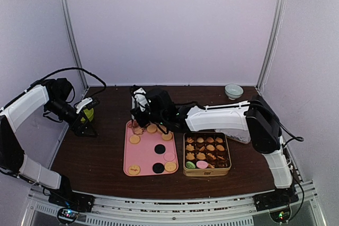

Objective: Pack the cookies
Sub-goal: Pick up the fake cookies from the plate, then place the fake cookies in the empty pocket of the box.

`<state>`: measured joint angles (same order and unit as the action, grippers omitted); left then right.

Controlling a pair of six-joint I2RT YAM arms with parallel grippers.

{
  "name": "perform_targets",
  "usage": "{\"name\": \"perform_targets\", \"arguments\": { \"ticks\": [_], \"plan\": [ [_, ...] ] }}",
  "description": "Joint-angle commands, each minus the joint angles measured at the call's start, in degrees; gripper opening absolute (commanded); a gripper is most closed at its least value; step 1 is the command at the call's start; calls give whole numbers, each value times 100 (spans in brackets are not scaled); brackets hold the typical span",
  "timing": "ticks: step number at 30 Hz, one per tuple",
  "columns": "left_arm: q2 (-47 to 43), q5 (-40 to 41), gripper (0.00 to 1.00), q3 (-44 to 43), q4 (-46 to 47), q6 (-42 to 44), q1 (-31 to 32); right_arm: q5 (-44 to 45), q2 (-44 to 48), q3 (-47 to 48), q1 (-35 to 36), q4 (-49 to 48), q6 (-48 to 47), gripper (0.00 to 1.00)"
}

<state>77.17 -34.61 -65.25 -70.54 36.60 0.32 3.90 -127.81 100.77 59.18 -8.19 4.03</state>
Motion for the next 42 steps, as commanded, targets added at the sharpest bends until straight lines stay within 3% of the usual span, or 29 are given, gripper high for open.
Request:
{"name": "perform_targets", "arguments": {
  "ticks": [1,4,11,18,23,30,39,42],
  "plan": [
    [-26,-123,95,-103,-25,84,-57,107,911,-232,-3,-103,-194,18],
    [-22,-134,95,-129,-38,83,-55,153,1616,-748,-8,-76,-310,18],
    [-14,-261,94,-219,-61,50,-54,299,3850,-2962,-20,283,-169,17],
    [78,-305,94,-177,64,-3,-55,609,6265,-4858,4,1647,555,18],
    [97,-392,94,-210,85,-12,-58,899,7553,-5572,81,2451,1177,20],
    [148,-441,94,-269,67,-30,-53,995,8335,-5930,140,3263,1545,20],
    [141,-450,94,-242,35,-14,-53,993,8440,-5895,147,3842,1505,23],
    [149,-450,94,-249,33,-13,-54,1015,8469,-5898,151,3903,1499,28]
  ]
}}
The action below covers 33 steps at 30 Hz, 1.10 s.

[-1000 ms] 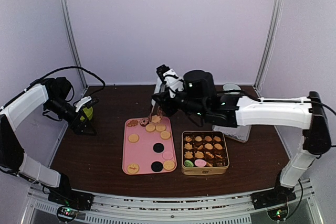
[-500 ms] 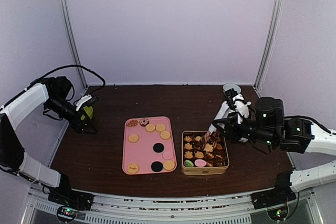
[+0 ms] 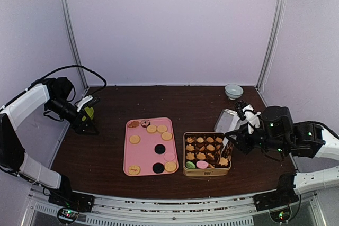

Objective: Pack the cookies
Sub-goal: Place the fake cookies in the empty pocket of the box.

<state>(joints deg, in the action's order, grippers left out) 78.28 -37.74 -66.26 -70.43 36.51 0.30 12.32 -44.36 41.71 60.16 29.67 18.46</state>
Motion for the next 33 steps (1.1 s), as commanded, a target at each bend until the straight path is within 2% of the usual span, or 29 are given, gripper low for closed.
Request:
{"name": "perform_targets", "arguments": {
  "ticks": [1,21,33],
  "plan": [
    [42,-142,94,-150,21,-4,-51,190,135,16,49,122,56,30],
    [73,-252,94,-238,-100,62,-56,179,216,93,48,18,-109,42],
    [71,-268,94,-246,-100,85,-54,282,239,364,48,206,-282,37]
  ]
}}
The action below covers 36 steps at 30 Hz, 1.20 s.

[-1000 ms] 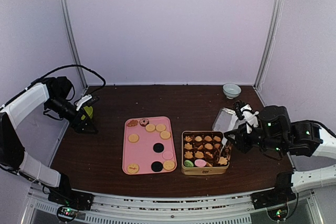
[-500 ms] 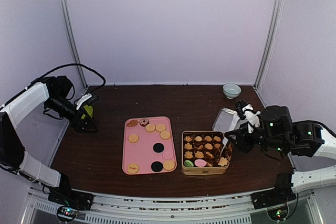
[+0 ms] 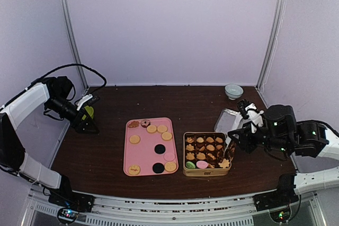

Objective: Pack the cookies
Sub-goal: Place the fake cookies in the empty pocket of the box, then adjust the fake cookies in the empty pocket of the box.

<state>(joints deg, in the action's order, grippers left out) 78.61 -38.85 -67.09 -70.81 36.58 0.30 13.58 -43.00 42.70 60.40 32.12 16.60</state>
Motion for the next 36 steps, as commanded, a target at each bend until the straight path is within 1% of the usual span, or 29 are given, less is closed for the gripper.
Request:
{"name": "perform_targets", "arguments": {
  "ticks": [1,8,18,26,33,36],
  "plan": [
    [40,-164,94,-157,-63,82,-53,145,88,267,24,2,-104,37],
    [48,-168,94,-155,-59,72,-54,156,159,39,24,113,-76,36],
    [41,-184,94,-172,-60,69,-51,-207,165,-146,27,-84,137,35],
    [56,-223,94,-217,-82,60,-51,-277,208,41,24,-171,190,27],
    [66,-244,94,-252,-85,60,-56,-264,125,234,25,-208,83,27],
    [67,-241,94,-268,-99,60,-51,-300,44,319,24,-378,-7,27]
  ]
}}
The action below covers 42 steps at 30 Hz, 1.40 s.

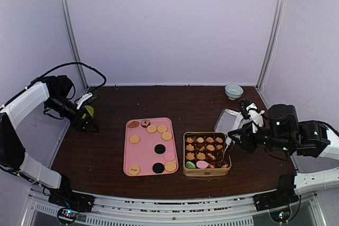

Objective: Pack the cookies
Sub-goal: Adjust the fake cookies in the empty pocket of the box.

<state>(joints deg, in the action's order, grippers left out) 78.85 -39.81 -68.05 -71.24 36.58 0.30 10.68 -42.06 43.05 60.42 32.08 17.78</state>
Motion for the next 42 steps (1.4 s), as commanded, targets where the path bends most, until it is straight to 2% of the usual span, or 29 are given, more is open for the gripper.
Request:
{"name": "perform_targets", "arguments": {
  "ticks": [1,8,15,20,26,37,42],
  "plan": [
    [43,-137,94,-173,-62,61,-53,-62,-105,323,22,-442,-159,28],
    [21,-55,94,-156,-96,96,-50,-749,-671,418,61,-919,-262,30],
    [76,-51,94,-188,-121,102,-54,-841,-987,381,119,-1345,-364,29],
    [56,-45,94,-187,-120,95,-55,-718,-1214,390,119,-1392,-673,28],
    [25,-17,94,-160,-128,95,-53,-808,-1407,472,130,-1163,-1030,23],
    [31,-69,94,-169,-134,87,-53,-1418,-1686,574,283,-1229,-1051,17],
    [0,-86,94,-122,-134,104,-51,-1209,-1771,680,286,-1097,-1189,14]
  ]
}}
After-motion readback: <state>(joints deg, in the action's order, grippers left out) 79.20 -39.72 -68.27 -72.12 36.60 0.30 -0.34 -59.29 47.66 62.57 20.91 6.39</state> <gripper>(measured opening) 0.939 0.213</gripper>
